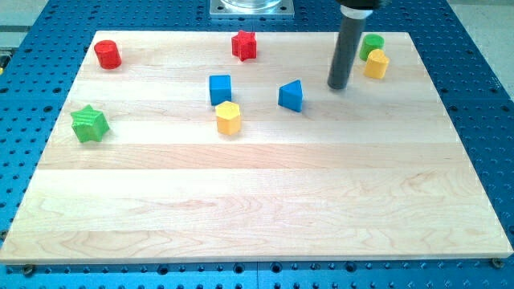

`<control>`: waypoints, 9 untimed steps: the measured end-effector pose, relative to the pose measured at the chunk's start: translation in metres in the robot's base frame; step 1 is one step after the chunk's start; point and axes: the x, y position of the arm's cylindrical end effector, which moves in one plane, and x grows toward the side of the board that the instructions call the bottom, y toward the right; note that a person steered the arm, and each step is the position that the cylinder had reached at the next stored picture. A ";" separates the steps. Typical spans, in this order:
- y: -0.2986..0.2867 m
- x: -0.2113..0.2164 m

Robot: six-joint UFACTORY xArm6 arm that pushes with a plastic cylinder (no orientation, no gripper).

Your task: Slide the red star to the top right side of the blue triangle

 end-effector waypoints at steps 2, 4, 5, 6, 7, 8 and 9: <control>-0.038 -0.085; -0.122 -0.127; -0.165 -0.122; -0.174 -0.106; -0.090 -0.064; -0.011 -0.021; -0.035 -0.012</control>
